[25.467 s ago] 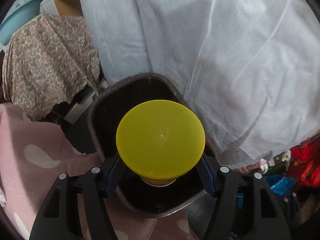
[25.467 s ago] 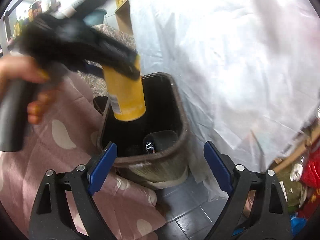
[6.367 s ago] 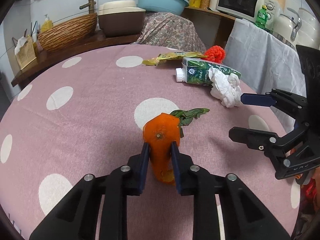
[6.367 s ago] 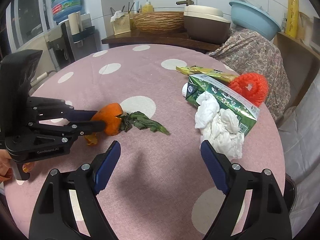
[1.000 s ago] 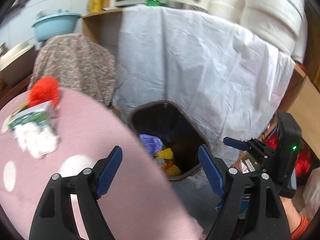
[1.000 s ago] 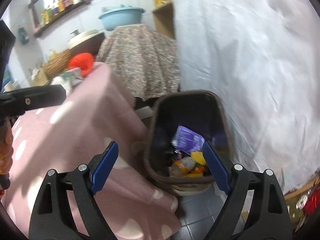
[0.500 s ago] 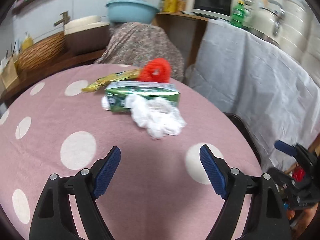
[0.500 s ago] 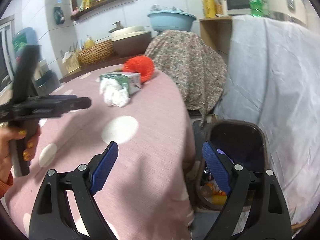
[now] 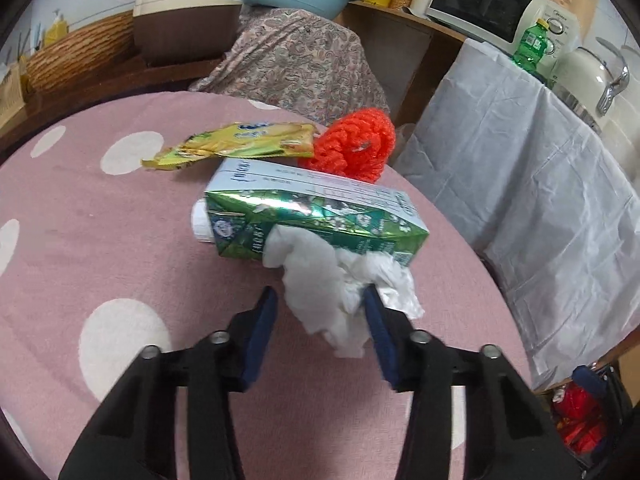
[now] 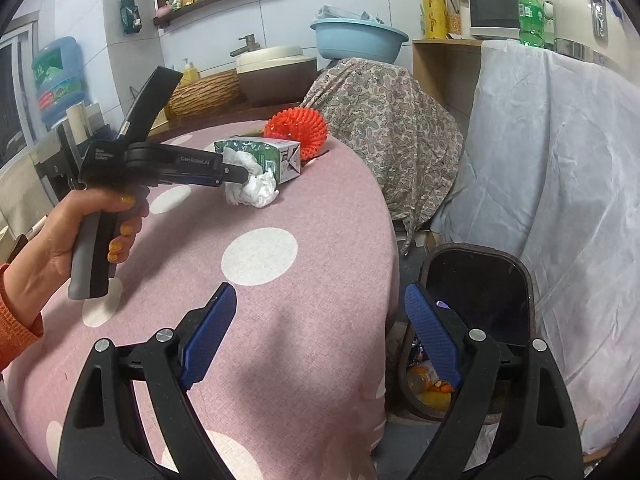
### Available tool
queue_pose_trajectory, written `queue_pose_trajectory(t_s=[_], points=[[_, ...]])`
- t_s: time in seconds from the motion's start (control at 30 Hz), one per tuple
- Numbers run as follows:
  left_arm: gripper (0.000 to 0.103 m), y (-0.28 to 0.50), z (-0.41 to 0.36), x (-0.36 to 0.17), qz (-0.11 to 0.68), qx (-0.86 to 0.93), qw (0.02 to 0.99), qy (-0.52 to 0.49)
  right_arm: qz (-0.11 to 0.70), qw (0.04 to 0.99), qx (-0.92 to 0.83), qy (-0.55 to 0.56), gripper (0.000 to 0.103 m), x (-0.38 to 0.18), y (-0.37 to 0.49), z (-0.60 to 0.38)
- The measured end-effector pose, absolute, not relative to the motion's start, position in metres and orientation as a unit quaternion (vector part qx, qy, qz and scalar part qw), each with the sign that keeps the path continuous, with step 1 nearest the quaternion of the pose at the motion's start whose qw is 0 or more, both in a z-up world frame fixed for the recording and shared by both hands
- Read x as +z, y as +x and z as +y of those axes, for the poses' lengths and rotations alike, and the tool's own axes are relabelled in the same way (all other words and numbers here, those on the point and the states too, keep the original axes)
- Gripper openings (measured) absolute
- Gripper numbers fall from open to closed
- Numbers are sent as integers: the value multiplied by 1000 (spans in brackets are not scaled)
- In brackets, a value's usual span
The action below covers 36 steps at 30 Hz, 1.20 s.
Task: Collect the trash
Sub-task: 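Close the left tool on the white tissue, then grasp the orange-red foam net with the right tool while the left tool holds the tissue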
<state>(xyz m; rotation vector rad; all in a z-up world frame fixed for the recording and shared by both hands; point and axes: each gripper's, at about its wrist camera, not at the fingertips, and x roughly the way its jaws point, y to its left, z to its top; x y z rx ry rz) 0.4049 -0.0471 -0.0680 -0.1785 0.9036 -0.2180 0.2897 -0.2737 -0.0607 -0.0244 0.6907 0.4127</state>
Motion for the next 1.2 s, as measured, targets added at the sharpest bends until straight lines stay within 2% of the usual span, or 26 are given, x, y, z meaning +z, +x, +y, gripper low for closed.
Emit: queue_pose_trajectory(t_s=[0.1, 0.27, 0.47, 0.77, 1.2], points=[[26, 396, -48, -66, 428, -110, 893, -88, 337, 920, 200, -14, 86, -61, 290, -273], [23, 378, -47, -57, 414, -123, 899, -79, 339, 916, 217, 0, 86, -60, 300, -269], [23, 352, -37, -45, 399, -134, 904, -74, 340, 906, 249, 34, 86, -51, 335, -258], [23, 335, -28, -40, 391, -136, 908, -63, 349, 897, 257, 86, 86, -22, 437, -213], [23, 329, -18, -45, 391, -146, 906, -68, 423, 862, 212, 179, 86, -41, 545, -167]])
